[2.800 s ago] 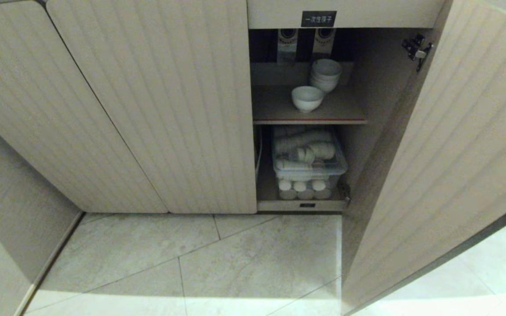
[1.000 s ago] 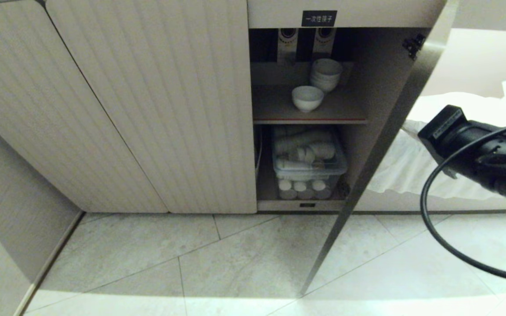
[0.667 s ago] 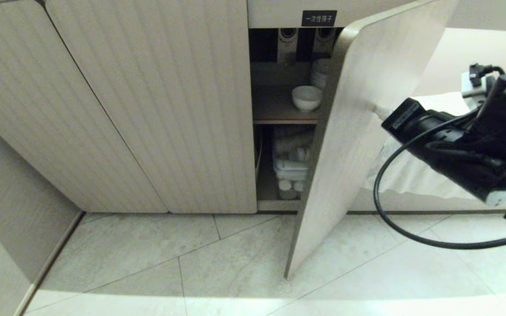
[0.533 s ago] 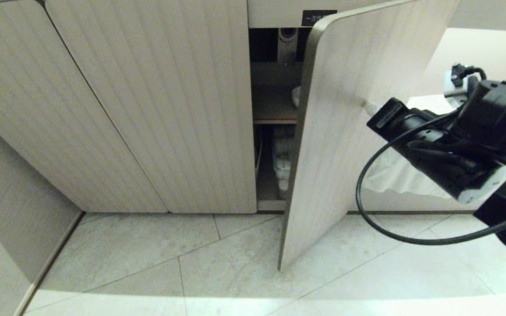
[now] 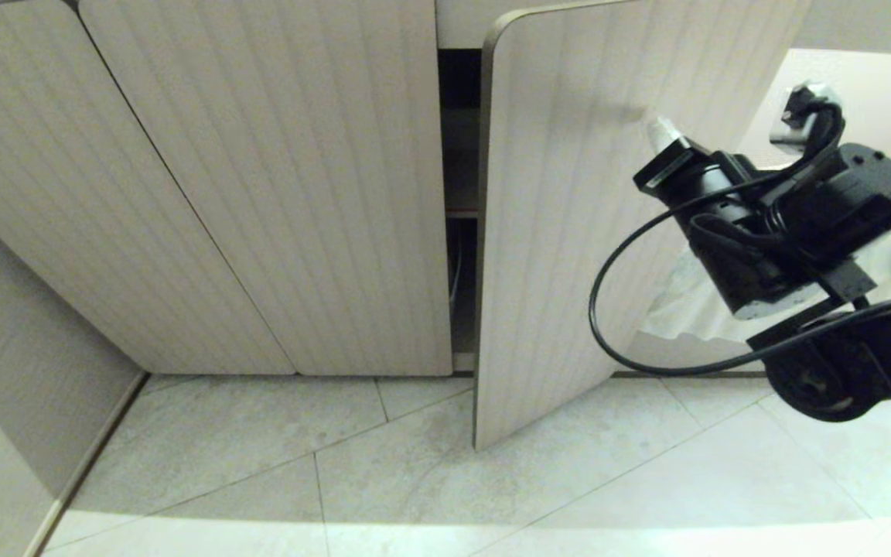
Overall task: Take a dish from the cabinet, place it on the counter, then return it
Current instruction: Close the cabinet door
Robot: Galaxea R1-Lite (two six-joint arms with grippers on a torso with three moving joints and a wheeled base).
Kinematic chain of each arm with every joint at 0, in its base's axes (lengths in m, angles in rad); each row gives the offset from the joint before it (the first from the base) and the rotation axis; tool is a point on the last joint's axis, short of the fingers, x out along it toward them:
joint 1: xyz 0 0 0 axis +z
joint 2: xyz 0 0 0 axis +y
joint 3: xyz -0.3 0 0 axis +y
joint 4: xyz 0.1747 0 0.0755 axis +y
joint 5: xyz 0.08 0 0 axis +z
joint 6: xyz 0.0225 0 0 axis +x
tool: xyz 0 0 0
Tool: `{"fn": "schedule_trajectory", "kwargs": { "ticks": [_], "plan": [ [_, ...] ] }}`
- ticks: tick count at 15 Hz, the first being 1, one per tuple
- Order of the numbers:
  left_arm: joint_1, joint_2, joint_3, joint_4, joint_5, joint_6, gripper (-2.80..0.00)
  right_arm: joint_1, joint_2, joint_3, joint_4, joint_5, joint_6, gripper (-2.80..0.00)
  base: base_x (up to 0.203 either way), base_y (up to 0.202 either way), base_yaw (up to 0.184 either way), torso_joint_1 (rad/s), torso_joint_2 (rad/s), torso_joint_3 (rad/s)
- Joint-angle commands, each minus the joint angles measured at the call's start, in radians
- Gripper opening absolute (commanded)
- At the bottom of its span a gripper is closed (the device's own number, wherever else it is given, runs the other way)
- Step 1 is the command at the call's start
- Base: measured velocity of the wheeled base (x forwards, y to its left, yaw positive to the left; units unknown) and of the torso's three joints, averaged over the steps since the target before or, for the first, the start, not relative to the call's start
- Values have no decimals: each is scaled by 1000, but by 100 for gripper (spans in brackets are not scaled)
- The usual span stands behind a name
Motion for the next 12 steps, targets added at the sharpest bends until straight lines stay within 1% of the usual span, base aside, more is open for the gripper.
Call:
{"fn": "schedule_trajectory", "kwargs": {
  "ticks": [1,3,5,8,10,12],
  "plan": [
    [0,0,0,0,0,0,-280,-23,-53,49,-13,-1,0,-280,0,0,0,0,0,0],
    [0,0,0,-1,0,0,-280,-52,-140,106,-13,2,-6,-280,0,0,0,0,0,0],
    [0,0,0,-1,0,0,-280,-75,-265,207,-1,7,-15,-280,0,0,0,0,0,0],
    [0,0,0,-2,0,0,-280,-89,-472,357,60,10,-19,-280,0,0,0,0,0,0],
    [0,0,0,-2,0,0,-280,-93,-632,427,157,10,-20,-280,0,0,0,0,0,0],
    [0,0,0,-1,0,0,-280,-94,-785,459,322,9,-31,-280,0,0,0,0,0,0]
  ]
}}
